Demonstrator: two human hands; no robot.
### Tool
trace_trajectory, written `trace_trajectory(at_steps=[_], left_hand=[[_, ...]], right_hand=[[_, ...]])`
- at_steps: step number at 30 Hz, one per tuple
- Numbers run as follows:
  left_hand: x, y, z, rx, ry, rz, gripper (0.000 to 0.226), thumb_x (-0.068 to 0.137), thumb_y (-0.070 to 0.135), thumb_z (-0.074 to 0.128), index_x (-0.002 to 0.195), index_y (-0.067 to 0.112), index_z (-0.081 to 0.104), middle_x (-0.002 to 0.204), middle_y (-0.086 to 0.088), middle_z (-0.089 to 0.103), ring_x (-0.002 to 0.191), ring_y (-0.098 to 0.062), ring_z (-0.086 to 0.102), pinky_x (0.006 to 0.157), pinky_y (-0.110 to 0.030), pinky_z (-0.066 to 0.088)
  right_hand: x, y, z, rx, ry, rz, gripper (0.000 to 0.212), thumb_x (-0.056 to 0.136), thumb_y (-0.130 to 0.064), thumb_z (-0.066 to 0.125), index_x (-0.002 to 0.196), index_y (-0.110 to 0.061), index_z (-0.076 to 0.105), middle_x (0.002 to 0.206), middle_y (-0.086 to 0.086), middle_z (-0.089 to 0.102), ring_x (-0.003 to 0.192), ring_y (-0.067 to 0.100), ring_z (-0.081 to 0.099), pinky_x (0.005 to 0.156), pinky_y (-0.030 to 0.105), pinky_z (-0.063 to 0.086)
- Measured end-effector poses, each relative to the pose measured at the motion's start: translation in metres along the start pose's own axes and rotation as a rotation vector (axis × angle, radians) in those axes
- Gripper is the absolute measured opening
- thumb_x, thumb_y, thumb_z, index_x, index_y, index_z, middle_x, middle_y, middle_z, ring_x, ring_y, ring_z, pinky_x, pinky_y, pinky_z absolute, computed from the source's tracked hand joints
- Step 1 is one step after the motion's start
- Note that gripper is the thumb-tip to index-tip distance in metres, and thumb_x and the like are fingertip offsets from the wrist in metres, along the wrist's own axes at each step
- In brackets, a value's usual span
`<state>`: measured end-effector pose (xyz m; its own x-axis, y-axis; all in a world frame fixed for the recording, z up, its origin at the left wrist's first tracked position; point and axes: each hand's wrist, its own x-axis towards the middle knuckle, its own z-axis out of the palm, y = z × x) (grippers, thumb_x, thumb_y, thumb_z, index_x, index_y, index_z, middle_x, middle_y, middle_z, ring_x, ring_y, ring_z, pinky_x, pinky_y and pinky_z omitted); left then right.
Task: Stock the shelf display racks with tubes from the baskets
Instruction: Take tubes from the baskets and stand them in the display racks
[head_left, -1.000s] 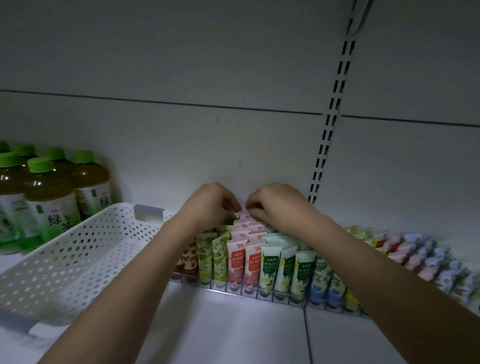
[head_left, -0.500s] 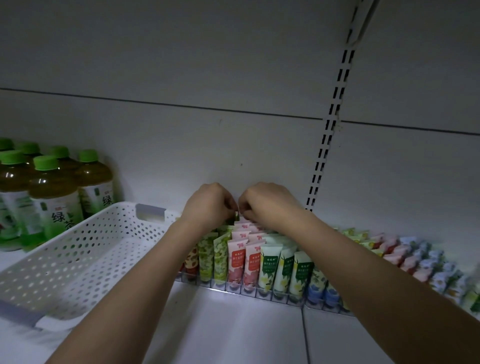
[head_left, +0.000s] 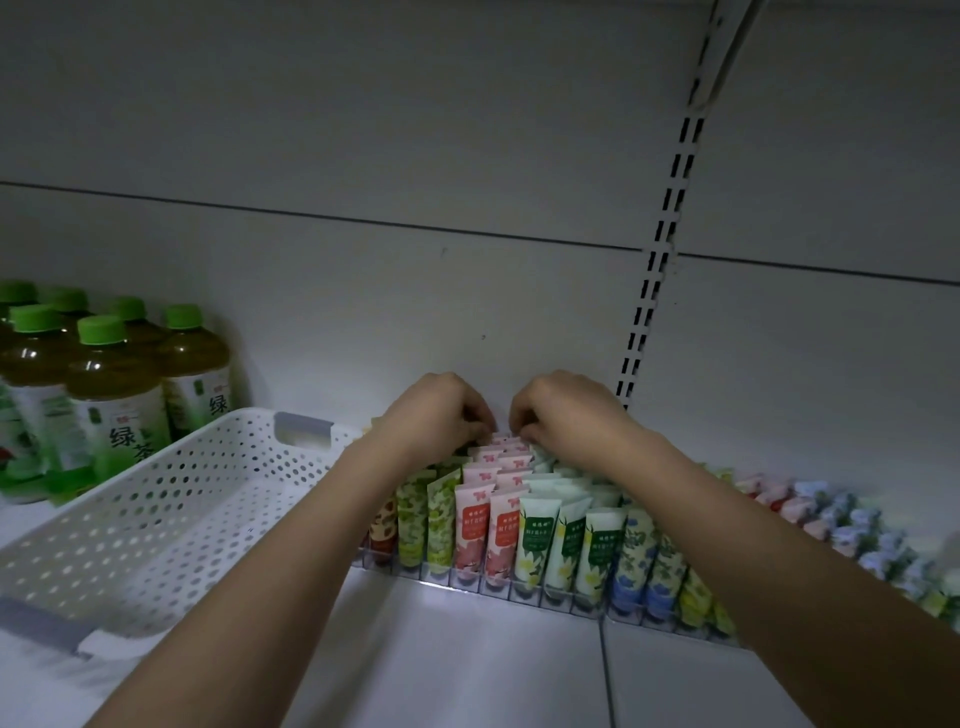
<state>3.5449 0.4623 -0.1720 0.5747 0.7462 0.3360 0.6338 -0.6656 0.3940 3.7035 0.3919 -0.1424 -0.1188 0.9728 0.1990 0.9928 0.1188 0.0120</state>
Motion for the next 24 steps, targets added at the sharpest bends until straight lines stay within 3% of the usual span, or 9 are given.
trace_trajectory(at_steps=[5, 14, 19, 22, 24], left_hand=[[0.002, -0.001, 0.004, 0.054, -0.043, -0.027, 0.015, 0.087, 0.019, 0.068, 0.098, 0.022, 0.077, 0.099, 0.005, 0.075, 0.086, -0.008, 0.066, 0.086, -0.027, 0.053], [-0.006, 0.003, -0.006, -0.004, -0.042, -0.027, 0.014, 0.088, 0.023, 0.064, 0.093, 0.025, 0.078, 0.095, 0.009, 0.074, 0.084, -0.007, 0.064, 0.082, -0.030, 0.054], [-0.017, 0.003, -0.037, -0.014, -0.063, -0.016, 0.014, 0.090, 0.028, 0.063, 0.089, 0.028, 0.077, 0.082, 0.017, 0.067, 0.073, 0.004, 0.058, 0.062, -0.013, 0.042], [-0.031, -0.004, -0.054, -0.017, -0.102, 0.024, 0.012, 0.088, 0.028, 0.065, 0.088, 0.026, 0.077, 0.081, 0.015, 0.071, 0.068, 0.006, 0.060, 0.058, -0.008, 0.041], [-0.044, -0.011, -0.060, -0.018, -0.121, 0.064, 0.010, 0.087, 0.029, 0.067, 0.085, 0.028, 0.077, 0.078, 0.017, 0.071, 0.068, 0.008, 0.061, 0.055, -0.004, 0.041]], right_hand=[[0.001, -0.004, 0.001, -0.046, 0.003, 0.002, 0.015, 0.090, -0.018, 0.065, 0.100, -0.026, 0.073, 0.101, 0.001, 0.069, 0.090, 0.022, 0.064, 0.079, 0.034, 0.053], [-0.006, -0.005, 0.005, -0.014, 0.096, 0.005, 0.016, 0.093, -0.024, 0.057, 0.100, -0.025, 0.071, 0.098, -0.001, 0.069, 0.088, 0.021, 0.063, 0.074, 0.034, 0.052], [-0.016, -0.021, -0.005, 0.283, 0.185, 0.018, 0.015, 0.093, -0.022, 0.061, 0.099, -0.021, 0.075, 0.097, -0.006, 0.073, 0.083, 0.011, 0.065, 0.078, 0.030, 0.053], [-0.028, -0.037, -0.009, 0.507, 0.151, 0.012, 0.009, 0.092, -0.023, 0.065, 0.092, -0.026, 0.073, 0.092, -0.013, 0.070, 0.061, -0.003, 0.064, 0.056, 0.011, 0.045], [-0.037, -0.045, -0.008, 0.562, 0.124, 0.026, 0.008, 0.091, -0.025, 0.067, 0.090, -0.029, 0.073, 0.090, -0.017, 0.068, 0.060, -0.008, 0.062, 0.052, 0.009, 0.043]])
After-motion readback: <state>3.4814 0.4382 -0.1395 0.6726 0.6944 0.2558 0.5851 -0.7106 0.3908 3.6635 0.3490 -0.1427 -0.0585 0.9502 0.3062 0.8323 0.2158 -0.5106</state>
